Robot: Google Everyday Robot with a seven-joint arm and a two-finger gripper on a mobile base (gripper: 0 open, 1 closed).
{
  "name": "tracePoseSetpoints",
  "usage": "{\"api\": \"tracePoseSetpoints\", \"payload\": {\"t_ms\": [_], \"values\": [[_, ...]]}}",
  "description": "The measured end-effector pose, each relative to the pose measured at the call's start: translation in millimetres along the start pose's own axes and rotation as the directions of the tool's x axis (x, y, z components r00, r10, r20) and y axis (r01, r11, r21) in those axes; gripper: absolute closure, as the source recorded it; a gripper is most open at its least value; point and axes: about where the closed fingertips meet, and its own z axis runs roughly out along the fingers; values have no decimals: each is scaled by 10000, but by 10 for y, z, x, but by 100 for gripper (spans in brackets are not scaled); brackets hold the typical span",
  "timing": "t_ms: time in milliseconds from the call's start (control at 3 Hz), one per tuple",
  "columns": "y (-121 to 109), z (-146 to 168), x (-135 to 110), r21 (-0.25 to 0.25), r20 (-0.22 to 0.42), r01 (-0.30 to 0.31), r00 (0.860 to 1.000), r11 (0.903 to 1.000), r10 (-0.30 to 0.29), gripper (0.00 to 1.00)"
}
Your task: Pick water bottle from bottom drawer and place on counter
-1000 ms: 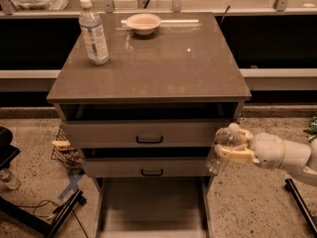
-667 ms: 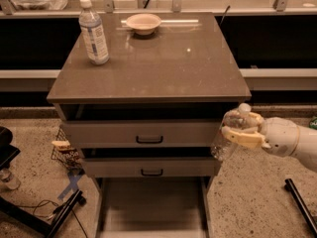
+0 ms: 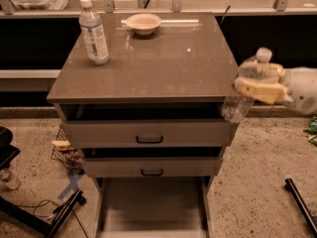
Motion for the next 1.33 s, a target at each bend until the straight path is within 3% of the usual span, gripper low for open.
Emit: {"api": "tracePoseSetpoints", "payload": {"t_ms": [333,667,1000,1333], "values": [[-447,287,-608,-201,278,872,9959,9960,-866,100],[-828,678,-834,-407,523,1190,9918,9921,-1168,100],[-1379,1017,-750,-75,-73,1238,9923,9923,-1239,100],[-1376,1020,-747,-83,-73,1231,9924,9924,-1232,100]]}}
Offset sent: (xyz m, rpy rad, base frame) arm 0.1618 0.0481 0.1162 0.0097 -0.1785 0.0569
